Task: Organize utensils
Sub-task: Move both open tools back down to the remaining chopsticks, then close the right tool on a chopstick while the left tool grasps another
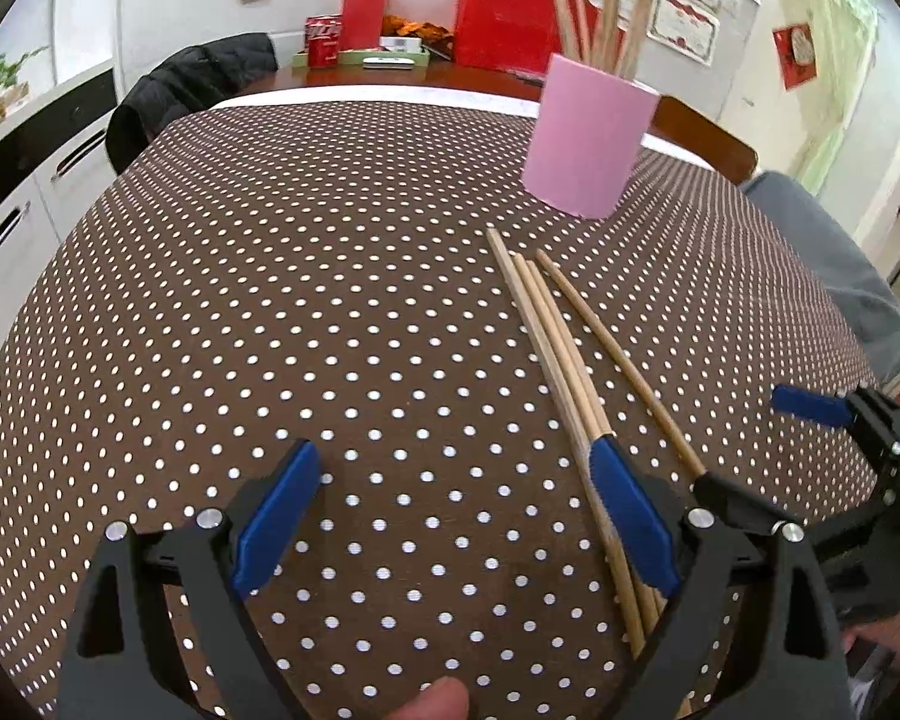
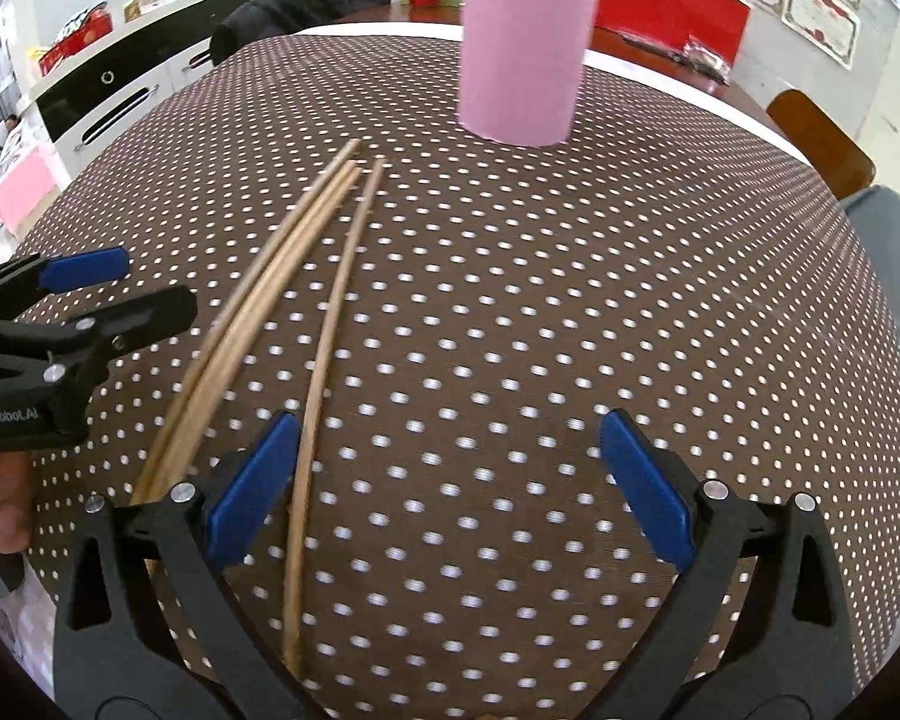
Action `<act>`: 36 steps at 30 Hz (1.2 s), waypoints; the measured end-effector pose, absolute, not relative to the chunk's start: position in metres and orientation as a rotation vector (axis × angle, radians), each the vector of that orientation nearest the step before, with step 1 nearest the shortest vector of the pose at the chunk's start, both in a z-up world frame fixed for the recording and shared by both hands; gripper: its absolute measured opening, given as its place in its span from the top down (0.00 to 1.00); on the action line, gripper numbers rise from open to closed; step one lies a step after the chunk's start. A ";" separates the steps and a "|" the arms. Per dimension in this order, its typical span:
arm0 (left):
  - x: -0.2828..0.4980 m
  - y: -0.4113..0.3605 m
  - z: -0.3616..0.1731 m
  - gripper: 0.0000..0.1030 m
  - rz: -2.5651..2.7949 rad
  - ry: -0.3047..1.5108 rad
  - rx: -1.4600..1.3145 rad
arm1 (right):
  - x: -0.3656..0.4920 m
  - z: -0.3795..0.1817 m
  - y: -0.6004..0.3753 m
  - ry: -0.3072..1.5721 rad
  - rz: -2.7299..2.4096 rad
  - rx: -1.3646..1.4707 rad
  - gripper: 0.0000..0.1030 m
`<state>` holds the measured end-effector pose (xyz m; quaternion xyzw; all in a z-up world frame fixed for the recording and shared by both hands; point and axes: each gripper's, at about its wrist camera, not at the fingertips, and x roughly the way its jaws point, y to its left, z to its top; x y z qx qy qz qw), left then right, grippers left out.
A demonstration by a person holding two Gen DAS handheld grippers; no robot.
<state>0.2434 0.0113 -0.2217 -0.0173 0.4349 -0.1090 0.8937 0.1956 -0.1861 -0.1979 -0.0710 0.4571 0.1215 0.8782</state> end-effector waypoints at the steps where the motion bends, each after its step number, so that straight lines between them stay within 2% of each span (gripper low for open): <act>1: 0.243 0.008 -0.222 0.13 -0.235 0.903 -0.021 | 0.194 -0.197 -0.187 0.953 0.255 -0.149 0.06; 14: 0.246 -0.008 -0.224 0.12 -0.218 0.926 0.066 | 0.195 -0.197 -0.188 0.954 0.280 -0.132 0.06; 21: 0.271 -0.014 -0.226 0.11 -0.171 0.966 0.120 | 0.214 -0.196 -0.179 0.959 0.303 -0.151 0.06; 24: 0.278 -0.014 -0.226 0.11 -0.173 0.970 0.125 | 0.219 -0.196 -0.176 0.956 0.314 -0.147 0.11; 27: 0.296 -0.009 -0.225 0.12 -0.168 0.986 0.113 | 0.233 -0.193 -0.171 0.947 0.335 -0.143 0.21; 30: 0.304 -0.007 -0.223 0.25 -0.189 0.988 0.121 | 0.242 -0.192 -0.160 0.935 0.360 -0.161 0.40; 31: 0.309 -0.009 -0.221 0.32 -0.207 0.990 0.133 | 0.243 -0.192 -0.156 0.932 0.373 -0.168 0.51; 32: 0.309 -0.011 -0.220 0.42 -0.217 0.988 0.139 | 0.245 -0.191 -0.152 0.931 0.390 -0.169 0.64; 33: 0.311 -0.014 -0.219 0.50 -0.233 0.985 0.147 | 0.246 -0.191 -0.147 0.928 0.397 -0.182 0.69; 34: 0.314 -0.015 -0.217 0.65 -0.247 0.982 0.154 | 0.249 -0.191 -0.143 0.923 0.405 -0.191 0.75; 35: 0.316 -0.016 -0.216 0.86 -0.253 0.982 0.155 | 0.250 -0.191 -0.141 0.921 0.413 -0.194 0.83; 36: 0.319 -0.015 -0.215 0.92 -0.259 0.989 0.145 | 0.251 -0.192 -0.140 0.923 0.409 -0.198 0.89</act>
